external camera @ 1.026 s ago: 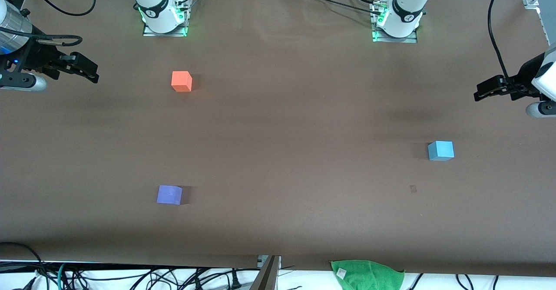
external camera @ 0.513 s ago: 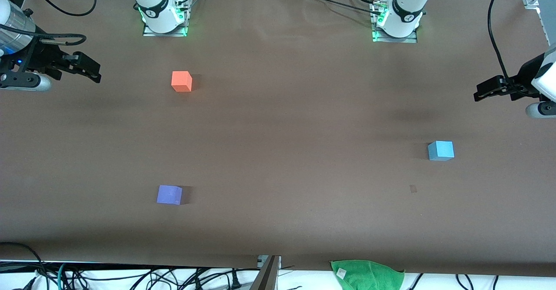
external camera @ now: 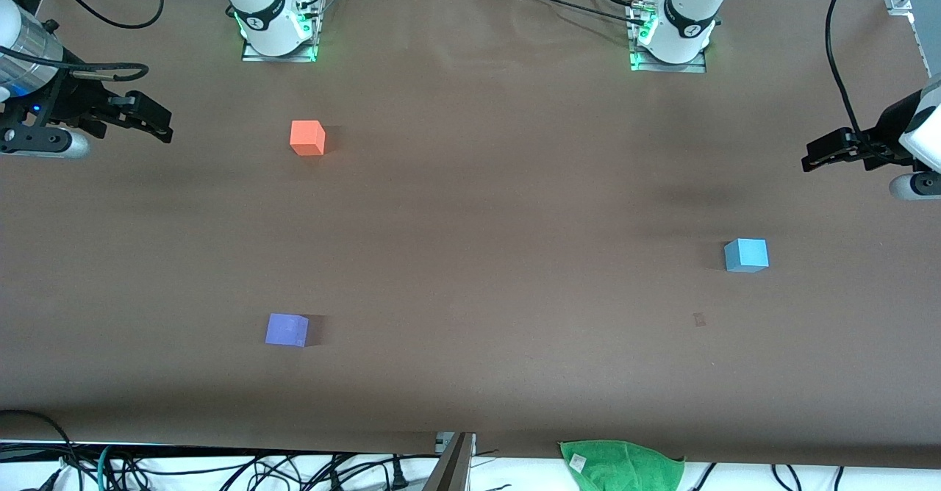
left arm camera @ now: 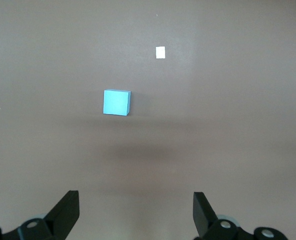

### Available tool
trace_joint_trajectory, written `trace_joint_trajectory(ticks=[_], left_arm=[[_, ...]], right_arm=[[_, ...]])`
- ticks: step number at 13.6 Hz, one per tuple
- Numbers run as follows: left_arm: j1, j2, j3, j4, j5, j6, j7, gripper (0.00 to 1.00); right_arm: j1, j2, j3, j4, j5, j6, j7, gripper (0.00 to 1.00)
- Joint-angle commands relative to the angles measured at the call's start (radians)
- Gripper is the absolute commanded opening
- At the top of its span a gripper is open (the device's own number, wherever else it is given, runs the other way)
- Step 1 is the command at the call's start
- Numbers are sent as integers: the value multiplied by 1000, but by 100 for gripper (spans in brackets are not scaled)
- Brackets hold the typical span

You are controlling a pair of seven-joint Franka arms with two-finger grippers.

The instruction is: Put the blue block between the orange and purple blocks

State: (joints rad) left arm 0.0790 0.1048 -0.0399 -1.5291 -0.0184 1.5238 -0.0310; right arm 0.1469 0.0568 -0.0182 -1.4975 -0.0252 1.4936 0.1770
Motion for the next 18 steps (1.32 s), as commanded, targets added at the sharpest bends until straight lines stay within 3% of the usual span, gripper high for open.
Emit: trace_joint_trajectory(ticks=[1, 9, 14, 18], left_arm=[[-2, 15, 0, 30, 3, -17, -9, 100], [13, 35, 5, 29, 5, -16, -4, 100], [47, 151, 12, 30, 2, 5, 89, 100], [45, 312, 11, 21, 11, 223, 114, 100]], right_arm=[[2, -3, -2, -3, 2, 8, -16, 100], [2, -3, -2, -3, 4, 8, -18, 100], [2, -3, -2, -1, 4, 7, -19, 100], [2, -2, -2, -3, 5, 8, -19, 100]])
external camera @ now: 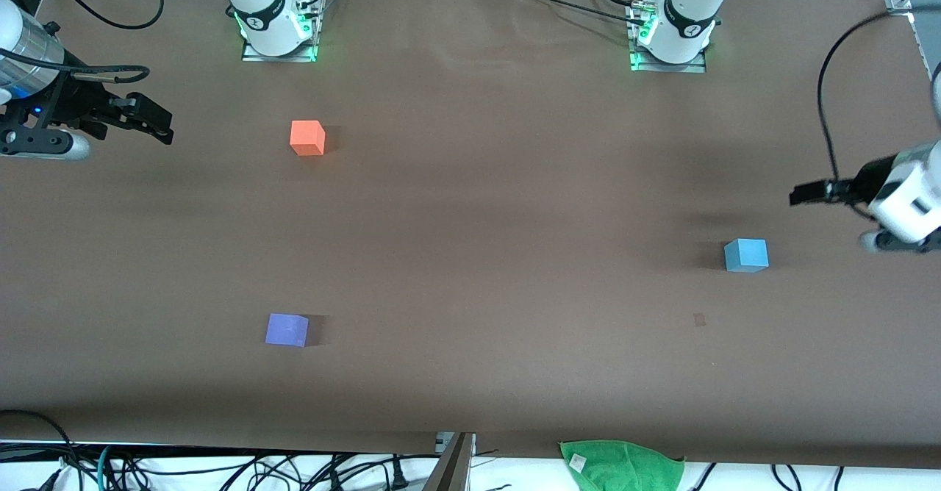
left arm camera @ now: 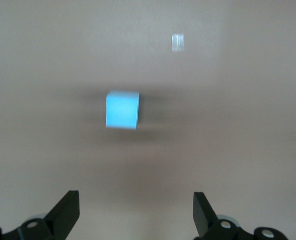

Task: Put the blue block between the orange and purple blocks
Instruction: 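Reach the left gripper down over the light blue cube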

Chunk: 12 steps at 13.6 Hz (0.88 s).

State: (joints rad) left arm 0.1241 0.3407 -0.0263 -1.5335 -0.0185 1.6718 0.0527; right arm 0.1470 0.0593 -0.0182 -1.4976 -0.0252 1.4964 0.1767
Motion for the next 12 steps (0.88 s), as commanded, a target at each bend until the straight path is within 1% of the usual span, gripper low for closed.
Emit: trace_joint_trajectory(ticks=[1, 6, 8, 12], left_arm=[[5, 108, -3, 26, 15, 98, 33, 100], [32, 231, -1, 18, 22, 264, 105, 100], [57, 260, -1, 3, 20, 281, 151, 100], [66, 264, -3, -86, 14, 362, 154, 100]], right_arm=[[2, -4, -2, -1, 5, 5, -19, 100], [2, -4, -2, -3, 7, 5, -19, 100], [2, 0, -2, -3, 7, 5, -19, 100], [2, 4, -2, -3, 7, 5, -19, 100]])
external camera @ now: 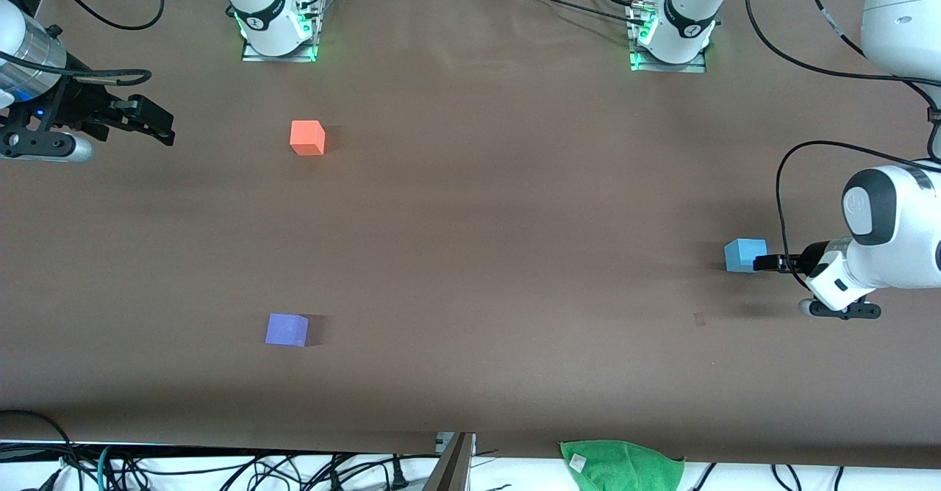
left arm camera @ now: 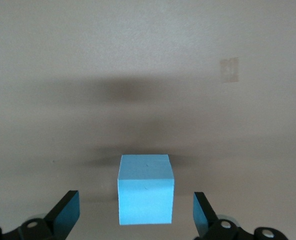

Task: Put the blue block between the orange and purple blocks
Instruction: 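Reach the left gripper down over the light blue cube, then close the left gripper on the light blue cube and lift it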

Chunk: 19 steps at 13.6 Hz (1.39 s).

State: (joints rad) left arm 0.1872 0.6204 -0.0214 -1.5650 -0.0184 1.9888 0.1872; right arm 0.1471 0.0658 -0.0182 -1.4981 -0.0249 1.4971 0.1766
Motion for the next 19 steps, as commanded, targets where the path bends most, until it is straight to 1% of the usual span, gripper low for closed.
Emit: trace_joint_trajectory(ticks=[1, 5, 9, 11, 13, 14, 15, 17, 18, 19], left_arm=[[3, -19, -6, -76, 9, 64, 20, 100], [3, -27, -11, -118, 5, 71, 21, 100], [3, -48, -14, -203, 5, 168, 21, 100], [5, -51, -14, -225, 5, 189, 21, 100], [20, -60, -15, -260, 5, 222, 21, 100], [18, -67, -15, -273, 5, 237, 21, 91], [17, -68, -17, -270, 8, 236, 23, 75], [18, -68, -17, -267, 9, 234, 25, 48], [17, -68, -17, -262, 8, 232, 26, 44], [14, -70, -18, -251, 8, 229, 23, 43]], right_arm=[[2, -1, -2, -1, 3, 5, -19, 100], [-3, 2, -2, -2, -4, 5, -12, 100], [-6, 22, -5, -2, -7, 40, -8, 100], [-12, 26, -8, 1, -7, 51, -3, 100], [-24, 25, -29, 12, 5, 74, -6, 100], [-26, 25, -34, 13, 9, 75, -14, 100], [-23, 25, -31, 13, 8, 75, -12, 100], [-17, 25, -26, 13, 6, 75, -2, 100], [-18, 25, -26, 13, 6, 78, -2, 100], [-20, 25, -28, 16, 5, 78, -2, 100]])
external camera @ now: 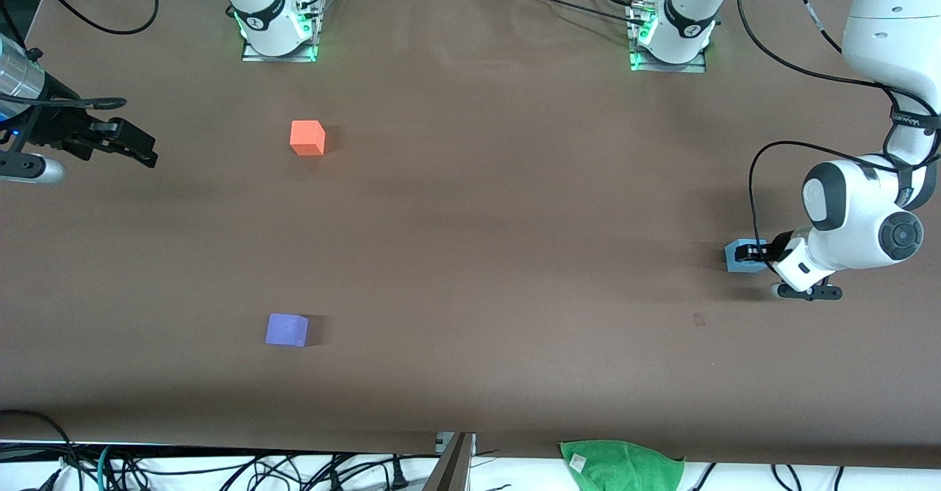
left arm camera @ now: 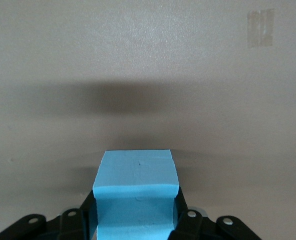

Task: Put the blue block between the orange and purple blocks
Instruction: 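Close the left gripper on the light blue cube and lift it, then carry the light blue cube with the left gripper toward the table middle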

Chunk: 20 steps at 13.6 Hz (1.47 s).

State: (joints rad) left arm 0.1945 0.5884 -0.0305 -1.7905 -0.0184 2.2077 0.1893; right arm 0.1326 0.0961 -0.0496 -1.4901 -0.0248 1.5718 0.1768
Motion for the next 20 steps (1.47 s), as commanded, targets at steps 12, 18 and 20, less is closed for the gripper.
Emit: trace_joint_trajectory(ticks=[12, 18, 20], left_arm=[[-303, -27, -332, 204, 81, -108, -689, 44], [-582, 189, -287, 489, 150, -105, -961, 45], [-659, 237, -238, 549, 147, -103, -969, 45]], right_arm=[[-2, -4, 7, 10, 32, 14, 1, 100], [-2, -4, 8, 8, 34, 20, 1, 100], [-2, -4, 7, 10, 32, 20, 1, 100]])
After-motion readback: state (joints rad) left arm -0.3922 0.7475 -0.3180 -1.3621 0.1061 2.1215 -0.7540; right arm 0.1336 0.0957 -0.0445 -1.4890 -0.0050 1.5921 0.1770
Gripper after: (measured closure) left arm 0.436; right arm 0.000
